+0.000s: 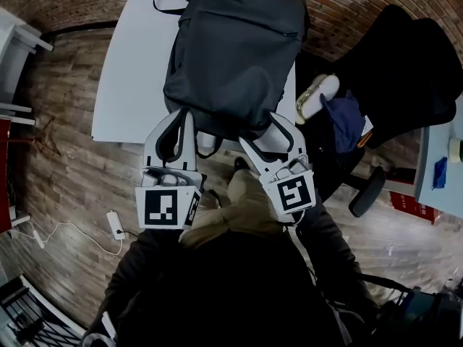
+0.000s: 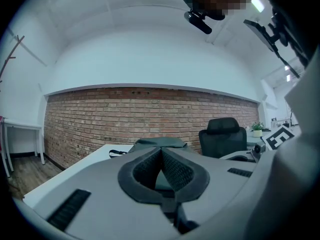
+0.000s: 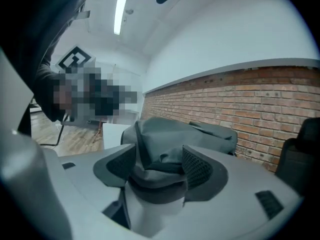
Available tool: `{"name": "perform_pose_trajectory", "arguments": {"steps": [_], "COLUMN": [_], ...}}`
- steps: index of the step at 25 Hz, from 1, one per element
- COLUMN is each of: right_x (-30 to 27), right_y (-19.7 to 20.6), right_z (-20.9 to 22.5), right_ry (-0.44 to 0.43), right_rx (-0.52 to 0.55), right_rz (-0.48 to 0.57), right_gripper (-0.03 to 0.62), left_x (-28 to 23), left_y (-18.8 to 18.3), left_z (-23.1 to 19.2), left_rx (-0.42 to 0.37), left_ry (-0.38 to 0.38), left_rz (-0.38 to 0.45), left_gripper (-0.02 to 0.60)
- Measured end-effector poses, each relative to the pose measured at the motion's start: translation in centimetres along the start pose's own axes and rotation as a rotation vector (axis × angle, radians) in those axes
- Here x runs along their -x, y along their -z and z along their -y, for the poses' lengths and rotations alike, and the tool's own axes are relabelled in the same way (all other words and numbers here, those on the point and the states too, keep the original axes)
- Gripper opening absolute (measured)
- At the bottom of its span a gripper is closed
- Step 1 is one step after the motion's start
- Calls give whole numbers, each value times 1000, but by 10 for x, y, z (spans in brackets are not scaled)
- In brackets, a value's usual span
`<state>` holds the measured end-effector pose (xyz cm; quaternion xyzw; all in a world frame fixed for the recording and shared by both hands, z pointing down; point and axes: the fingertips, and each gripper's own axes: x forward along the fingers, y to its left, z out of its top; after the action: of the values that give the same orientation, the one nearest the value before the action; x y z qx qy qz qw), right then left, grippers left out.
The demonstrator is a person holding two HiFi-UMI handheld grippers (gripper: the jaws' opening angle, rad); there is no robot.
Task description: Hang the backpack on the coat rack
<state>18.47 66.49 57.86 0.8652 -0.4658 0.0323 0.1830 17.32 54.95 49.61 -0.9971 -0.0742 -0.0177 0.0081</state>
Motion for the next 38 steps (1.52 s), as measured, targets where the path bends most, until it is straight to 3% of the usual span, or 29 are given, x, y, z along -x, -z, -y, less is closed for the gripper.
{"name": "perform_pose_trajectory", "arguments": {"steps": [8, 12, 15, 21, 30, 38], "right_x": [-22, -31, -33, -28, -20, -10], "right_y": [36, 37, 28, -13, -88, -170], "right_z": [-3, 0, 6, 15, 30, 70], "right_ry": [40, 50, 58, 61, 42, 46], "right_rx": [2, -9, -114, -173, -259, -395], "right_rz": [-23, -31, 28, 89, 161, 247], "right_gripper": [260, 160, 98, 75, 74, 74], "left_x": [-7, -9, -6, 1, 14, 26], "left_y": [25, 30, 31, 16, -34, -105], "left_z": [-17, -22, -26, -34, -49, -70], "left_rx": [-17, -20, -20, -20, -22, -21], "left_ry": [-21, -29, -34, -44, -78, -135], "left_rz": [-27, -37, -45, -40, 18, 82], "left_gripper": [9, 9, 9, 9, 9, 9]}}
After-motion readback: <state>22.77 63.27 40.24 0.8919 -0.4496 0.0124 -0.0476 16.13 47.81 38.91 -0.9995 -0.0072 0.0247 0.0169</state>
